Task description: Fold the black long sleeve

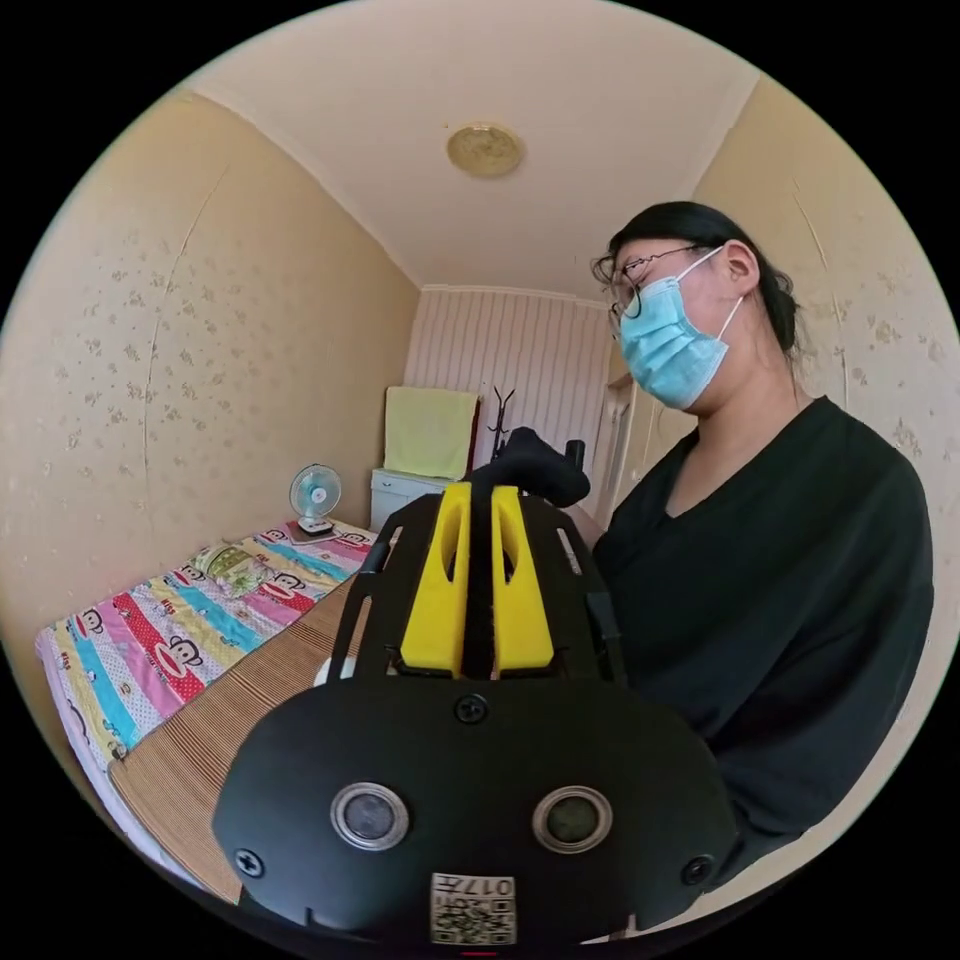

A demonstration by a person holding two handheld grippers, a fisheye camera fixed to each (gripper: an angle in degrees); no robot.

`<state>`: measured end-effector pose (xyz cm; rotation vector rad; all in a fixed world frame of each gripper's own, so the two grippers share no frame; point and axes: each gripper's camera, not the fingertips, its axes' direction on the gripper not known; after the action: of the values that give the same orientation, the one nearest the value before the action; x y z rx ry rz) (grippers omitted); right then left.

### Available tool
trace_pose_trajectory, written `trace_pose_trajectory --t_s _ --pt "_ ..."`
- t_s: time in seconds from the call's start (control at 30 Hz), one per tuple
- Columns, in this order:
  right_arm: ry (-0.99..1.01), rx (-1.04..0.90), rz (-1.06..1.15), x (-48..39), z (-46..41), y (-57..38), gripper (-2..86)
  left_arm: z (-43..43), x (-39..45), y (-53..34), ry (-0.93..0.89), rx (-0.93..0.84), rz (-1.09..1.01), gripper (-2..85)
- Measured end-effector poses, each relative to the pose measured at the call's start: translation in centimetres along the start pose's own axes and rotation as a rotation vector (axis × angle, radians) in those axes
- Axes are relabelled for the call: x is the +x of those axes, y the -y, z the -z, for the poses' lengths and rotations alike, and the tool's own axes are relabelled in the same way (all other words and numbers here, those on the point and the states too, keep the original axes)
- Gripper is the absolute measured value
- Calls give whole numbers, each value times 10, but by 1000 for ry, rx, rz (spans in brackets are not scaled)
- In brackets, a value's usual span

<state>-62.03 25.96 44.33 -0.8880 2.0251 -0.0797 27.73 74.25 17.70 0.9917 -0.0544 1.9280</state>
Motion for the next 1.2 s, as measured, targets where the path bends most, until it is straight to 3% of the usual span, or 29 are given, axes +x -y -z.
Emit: trace_pose_trajectory --t_s 0.23,0.33,0.47,0.57,0.7,0.77,0.83,0.9,1.0,1.07,1.2 --pt "-89 -125 25 -18 -15 1 15 29 -33 29 -177 104 -95 36" --pt "-116 -156 5 -2 -15 -9 17 27 -60 37 -173 88 -51 36" --pt "-113 -318 -16 54 -48 -18 21 -6 -150 52 29 -83 305 34" --pt "-170 -565 -22 141 -127 -39 23 -57 -249 74 282 -285 404 37" --pt "-395 -1006 46 286 -325 -122 24 -125 -423 60 533 -387 710 63" --pt "-480 -1130 71 332 -386 -173 25 -142 -505 16 674 -469 894 78" --pt "-548 -1262 25 371 -416 -245 32 -142 -530 -29 786 -536 1033 83" --pt "-496 -1365 -97 393 -413 -308 43 -145 -532 -78 758 -526 1106 85" --pt "-307 -1491 -239 405 -371 -423 55 -172 -518 -172 690 -669 1181 80" --pt "-259 -1607 -306 409 -333 -497 63 -194 -500 -248 697 -859 1248 86" --pt "-159 -1799 -489 419 -257 -619 77 -201 -483 -317 706 -976 1340 93"
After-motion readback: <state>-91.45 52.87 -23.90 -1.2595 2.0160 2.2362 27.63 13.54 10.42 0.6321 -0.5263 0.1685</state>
